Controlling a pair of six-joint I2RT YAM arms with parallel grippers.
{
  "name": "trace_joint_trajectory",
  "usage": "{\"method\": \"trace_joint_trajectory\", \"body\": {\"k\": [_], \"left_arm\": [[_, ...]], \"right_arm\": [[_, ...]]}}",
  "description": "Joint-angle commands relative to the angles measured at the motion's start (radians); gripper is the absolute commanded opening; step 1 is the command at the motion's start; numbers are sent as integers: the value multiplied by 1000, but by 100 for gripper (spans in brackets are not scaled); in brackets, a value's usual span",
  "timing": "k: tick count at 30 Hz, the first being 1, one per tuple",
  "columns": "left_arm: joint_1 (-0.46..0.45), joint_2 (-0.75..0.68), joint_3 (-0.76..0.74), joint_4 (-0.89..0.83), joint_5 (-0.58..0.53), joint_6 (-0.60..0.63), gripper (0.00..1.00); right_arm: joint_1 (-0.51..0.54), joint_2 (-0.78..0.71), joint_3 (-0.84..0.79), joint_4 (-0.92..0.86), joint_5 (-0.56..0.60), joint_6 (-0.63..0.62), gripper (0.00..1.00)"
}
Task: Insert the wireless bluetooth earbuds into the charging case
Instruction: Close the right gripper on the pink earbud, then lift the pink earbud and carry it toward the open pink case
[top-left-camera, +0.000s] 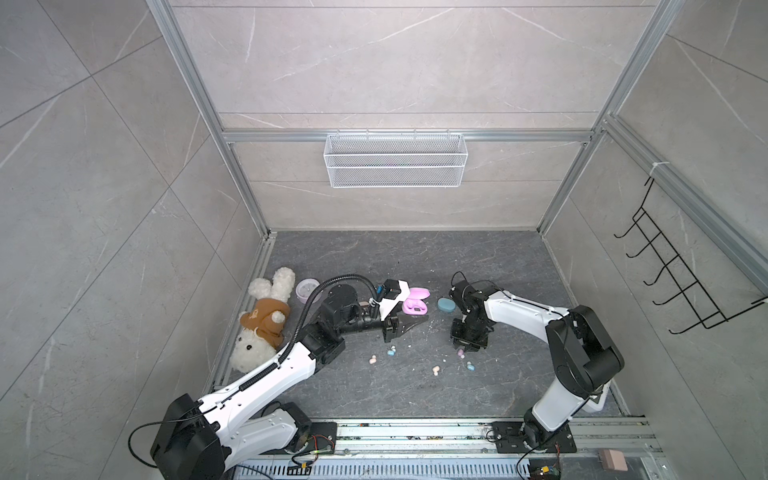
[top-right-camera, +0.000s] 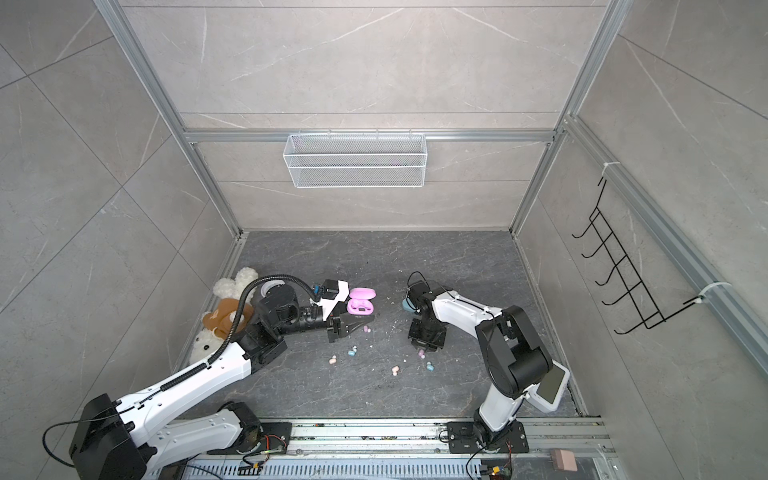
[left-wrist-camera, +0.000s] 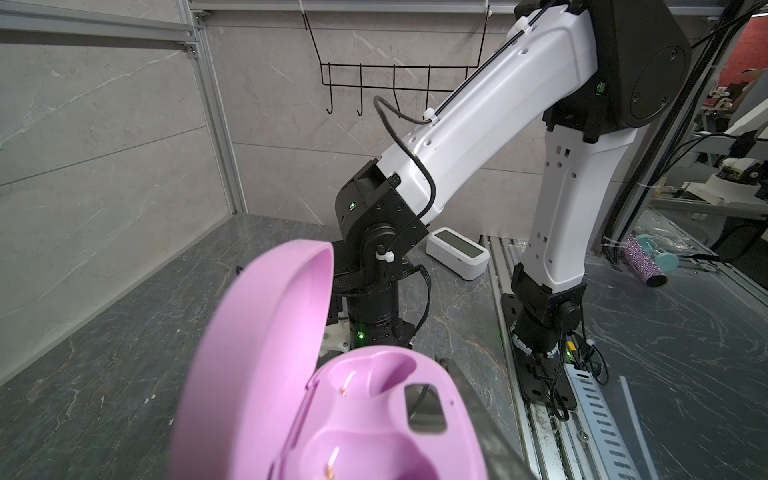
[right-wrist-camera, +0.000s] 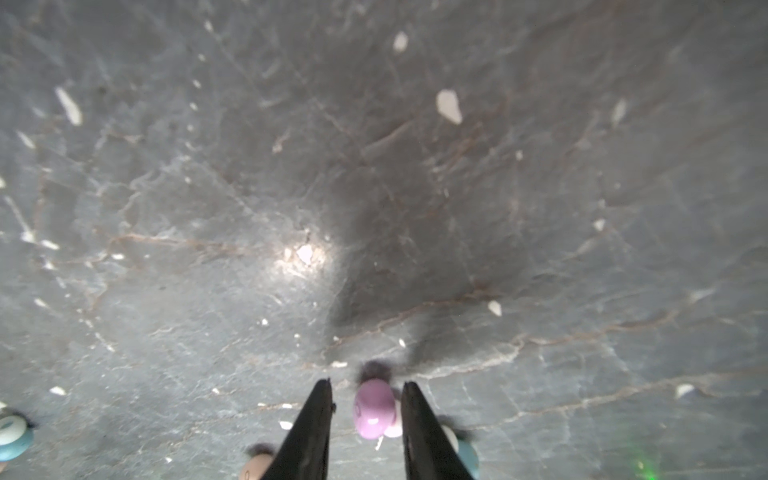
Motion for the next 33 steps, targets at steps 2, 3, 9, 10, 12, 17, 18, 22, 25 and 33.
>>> {"method": "trace_joint_trajectory", "body": {"k": [2,3,9,10,12,17,18,22,25,33], "left_arm": [[3,-18,12,26,-1,4,23],[3,-18,13,26,-2,3,23],[3,-17,12,26,-2,2,23],[3,-17,13,26,-2,2,23],[3,-17,13,26,-2,2,23],[2,-18,12,24,-2,5,23],[3,-18,12,24,-1,4,23],[3,-18,13,24,-1,4,23],[3,-19,13,24,-2,2,23],[3,-12,12,28,-3,-4,23]], "right_arm": [[-2,10,-27,-2,-3,-15,31],[-2,8,-31,0,-3,-15,30],[-1,15,-51,27,-7,-2,29],[1,17,-51,29,-7,-1,28],[3,20,-50,29,-5,1,27],[3,18,-56,26,4,-1,21],[2,18,-58,26,4,-2,19],[3,11,-65,23,8,-4,15],[3,0,-66,20,9,-2,13],[2,-63,-47,-9,2,5,9]]}}
